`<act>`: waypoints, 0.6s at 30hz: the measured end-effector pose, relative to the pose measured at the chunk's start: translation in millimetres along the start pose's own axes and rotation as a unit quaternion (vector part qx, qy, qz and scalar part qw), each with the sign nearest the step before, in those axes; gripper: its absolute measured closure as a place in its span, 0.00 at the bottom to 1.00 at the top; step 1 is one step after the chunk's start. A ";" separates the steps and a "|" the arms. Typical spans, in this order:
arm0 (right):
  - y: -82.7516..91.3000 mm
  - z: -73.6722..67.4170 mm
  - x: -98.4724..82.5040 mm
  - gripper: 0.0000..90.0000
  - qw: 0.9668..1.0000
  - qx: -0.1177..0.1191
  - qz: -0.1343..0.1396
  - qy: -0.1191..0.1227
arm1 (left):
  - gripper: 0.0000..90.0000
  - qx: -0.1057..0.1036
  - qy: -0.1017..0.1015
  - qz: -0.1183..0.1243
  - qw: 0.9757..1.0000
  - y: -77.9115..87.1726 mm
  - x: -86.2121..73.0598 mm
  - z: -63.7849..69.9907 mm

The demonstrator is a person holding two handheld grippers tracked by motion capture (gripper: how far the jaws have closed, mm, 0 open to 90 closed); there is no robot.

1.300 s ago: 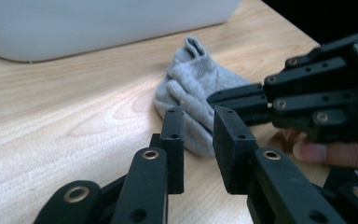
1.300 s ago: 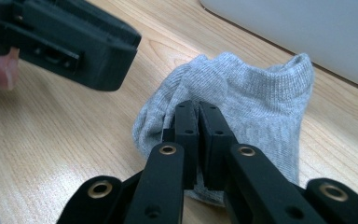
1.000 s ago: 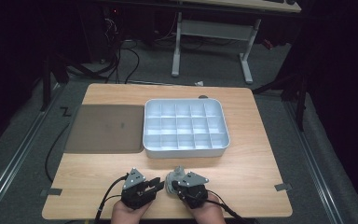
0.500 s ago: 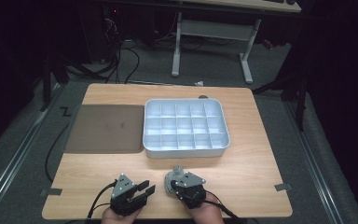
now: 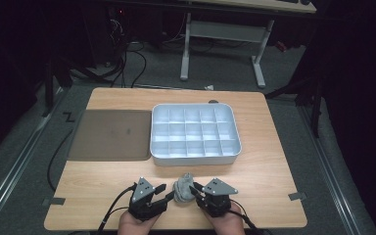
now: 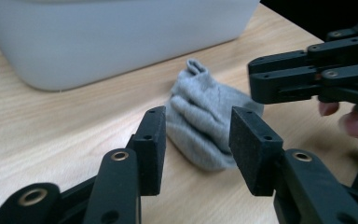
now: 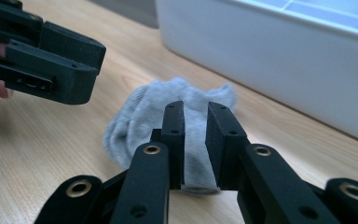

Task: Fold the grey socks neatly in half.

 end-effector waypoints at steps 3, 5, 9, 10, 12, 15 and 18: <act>7.6 6.5 -0.8 0.87 1.000 -0.010 0.009 -0.006 | 0.65 0.001 -0.003 0.002 1.000 -4.7 4.6 5.9; 11.3 8.9 -1.3 0.87 1.000 -0.013 0.014 -0.011 | 0.67 0.001 -0.010 0.003 1.000 -8.9 7.5 11.0; 15.3 11.6 -4.0 0.87 1.000 -0.013 0.019 -0.017 | 0.78 0.008 -0.022 0.003 1.000 -17.5 10.4 17.5; 16.5 12.2 -6.4 0.87 0.999 -0.011 0.020 -0.023 | 0.82 0.013 -0.033 0.000 0.999 -23.9 9.9 21.4; 16.1 11.9 -7.7 0.87 1.000 -0.010 0.017 -0.019 | 0.85 0.015 -0.040 -0.001 0.999 -29.2 8.6 24.8; 15.7 11.6 -8.9 0.87 1.000 -0.006 0.017 -0.022 | 0.90 0.025 -0.055 -0.007 0.998 -36.2 5.0 27.9; 14.6 10.6 -10.0 0.86 1.000 -0.004 0.014 -0.022 | 0.94 0.038 -0.068 -0.011 0.997 -37.9 1.0 26.9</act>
Point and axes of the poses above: each handheld gripper's, and its own axes: y roughly backward along the jaws, x roughly out of its top, z roughly to its right, the point moved 8 cm from there along -y, roughly forward along the jaws, and after that the axes turned 14 degrees about y, right-handed, at the moved point
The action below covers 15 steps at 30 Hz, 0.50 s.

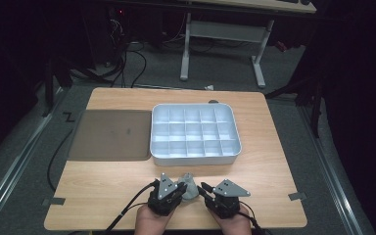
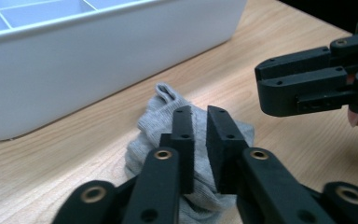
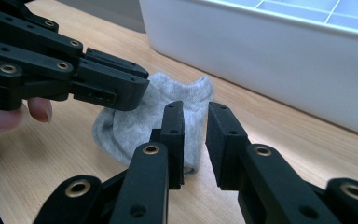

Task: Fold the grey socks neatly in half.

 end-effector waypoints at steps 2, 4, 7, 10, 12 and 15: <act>-2.7 -2.9 -2.3 0.86 1.000 0.005 -0.005 0.002 | 0.96 0.011 -0.002 -0.003 1.000 2.2 -5.6 -5.9; -5.1 -5.2 -3.8 0.86 1.000 0.009 -0.011 0.002 | 0.97 0.016 -0.001 -0.008 1.000 3.7 -11.6 -12.0; -10.2 -7.9 -2.8 0.83 1.000 0.018 -0.012 -0.001 | 0.98 0.018 0.003 -0.016 1.000 3.5 -18.7 -17.2; -14.8 -9.7 1.3 0.80 1.000 0.024 -0.010 -0.008 | 1.00 0.016 0.003 -0.028 0.999 1.3 -24.4 -19.2; -15.9 -9.8 3.1 0.78 1.000 0.027 -0.008 -0.011 | 1.00 0.017 0.001 -0.030 0.999 1.1 -25.2 -19.3; -20.7 -9.9 10.2 0.73 0.999 0.038 -0.005 -0.026 | 1.00 0.015 -0.004 -0.033 0.999 0.7 -26.1 -18.9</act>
Point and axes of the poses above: each handheld gripper's, and its own axes: y roughly backward along the jaws, x roughly out of its top, z roughly to its right, the point moved 8 cm from there along -y, roughly forward along the jaws, and after that the axes turned 14 degrees about y, right-handed, at the moved point
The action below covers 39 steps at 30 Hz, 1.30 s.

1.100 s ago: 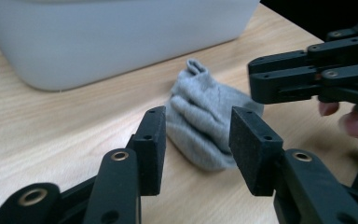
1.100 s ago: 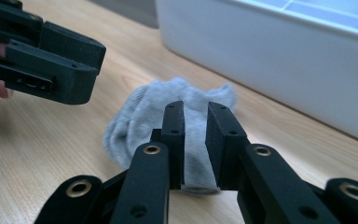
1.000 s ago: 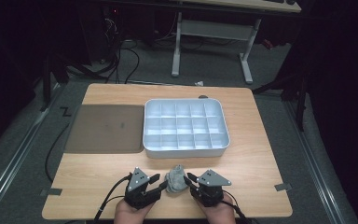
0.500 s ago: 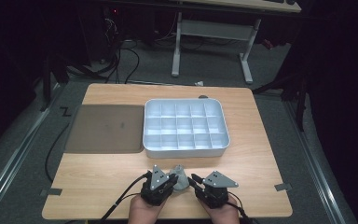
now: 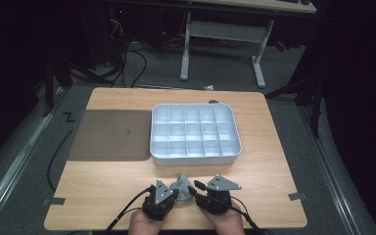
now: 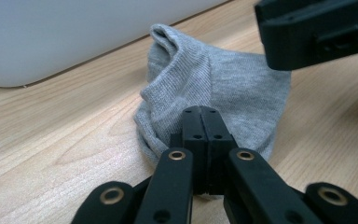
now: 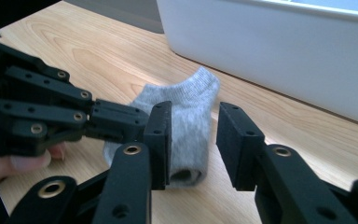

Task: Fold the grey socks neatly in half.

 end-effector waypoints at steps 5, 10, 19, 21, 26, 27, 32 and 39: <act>-12.0 2.6 -7.8 0.66 0.999 0.010 -0.031 -0.018 | 1.00 -0.002 -0.001 -0.002 1.000 -0.5 -0.4 0.5; -15.0 3.2 -17.0 0.63 0.998 0.029 -0.055 -0.032 | 1.00 -0.008 -0.004 -0.009 1.000 -4.2 1.4 2.0; -11.5 5.6 -29.6 0.67 0.996 0.036 -0.067 -0.056 | 1.00 -0.031 -0.021 -0.017 0.999 -10.9 5.2 6.0; -11.8 4.7 -31.0 0.69 0.995 0.040 -0.068 -0.056 | 1.00 -0.034 -0.023 -0.017 0.999 -10.7 5.0 6.1; -10.6 1.7 -33.1 0.74 0.994 0.047 -0.068 -0.066 | 1.00 -0.038 -0.031 -0.018 0.999 -10.6 5.0 6.3; -10.1 0.4 -33.3 0.77 0.994 0.050 -0.066 -0.067 | 1.00 -0.039 -0.033 -0.019 0.999 -10.9 5.3 6.4; -6.5 -5.1 -31.8 0.90 0.997 0.038 -0.056 -0.047 | 1.00 -0.036 -0.035 -0.018 0.999 -12.0 5.7 7.6; -1.2 -10.7 -26.7 0.91 0.999 0.017 -0.046 -0.012 | 1.00 -0.033 -0.035 -0.016 0.999 -12.4 5.9 8.4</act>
Point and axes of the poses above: each handheld gripper's, and its own axes: y roughly backward along the jaws, x roughly out of its top, z roughly to its right, the point moved 8 cm from there along -y, roughly forward along the jaws, and after that the axes turned 14 degrees about y, right-handed, at the moved point
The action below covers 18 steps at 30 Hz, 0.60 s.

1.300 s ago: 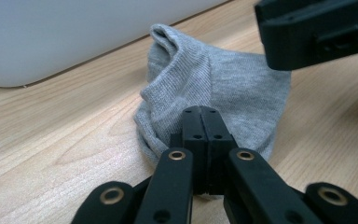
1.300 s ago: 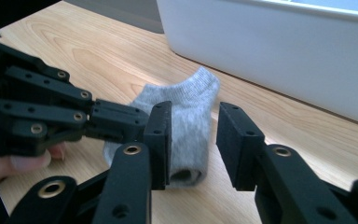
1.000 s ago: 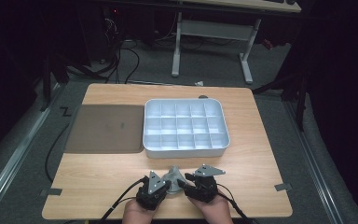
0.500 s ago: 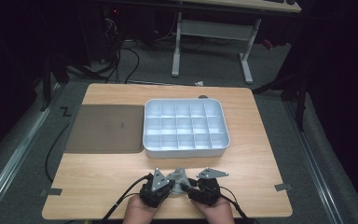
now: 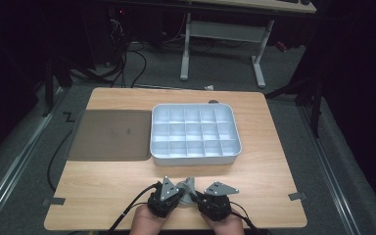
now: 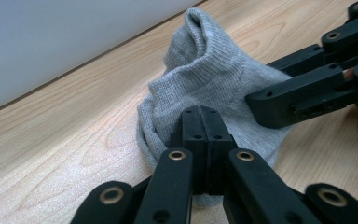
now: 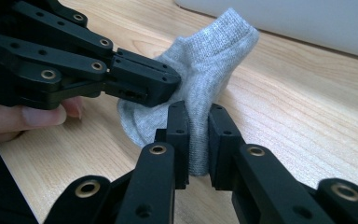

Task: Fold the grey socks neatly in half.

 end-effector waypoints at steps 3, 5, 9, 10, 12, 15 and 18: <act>1.5 -1.0 0.7 0.91 1.000 -0.003 0.004 0.002 | 1.00 0.001 -0.002 0.000 1.000 0.0 -0.2 0.7; 3.0 -2.9 1.9 0.91 1.000 -0.003 0.008 0.005 | 1.00 0.000 -0.003 0.000 1.000 -0.2 -0.2 1.0; 5.6 -6.0 4.7 0.91 1.000 -0.008 0.014 0.014 | 1.00 0.000 -0.007 0.000 1.000 -0.9 0.0 1.6; 6.1 -6.2 4.9 0.91 1.000 -0.008 0.014 0.014 | 1.00 0.000 -0.008 0.000 1.000 -0.9 -0.1 2.0; 7.0 -6.3 4.8 0.91 1.000 -0.009 0.016 0.012 | 1.00 0.000 -0.011 -0.001 1.000 -1.1 -0.2 2.7; 8.1 -7.7 4.7 0.90 1.000 -0.009 0.017 0.011 | 1.00 0.003 -0.014 -0.001 1.000 -1.6 -0.4 4.0; 9.5 -9.5 6.1 0.89 1.000 -0.002 0.026 0.005 | 1.00 0.002 -0.014 -0.002 1.000 -2.0 -0.4 4.8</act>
Point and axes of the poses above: each handheld gripper's, and its own axes: y roughly backward along the jaws, x roughly out of its top, z roughly to its right, the point moved 8 cm from there along -y, roughly forward along the jaws, and after that the axes turned 14 degrees about y, right-handed, at the moved point
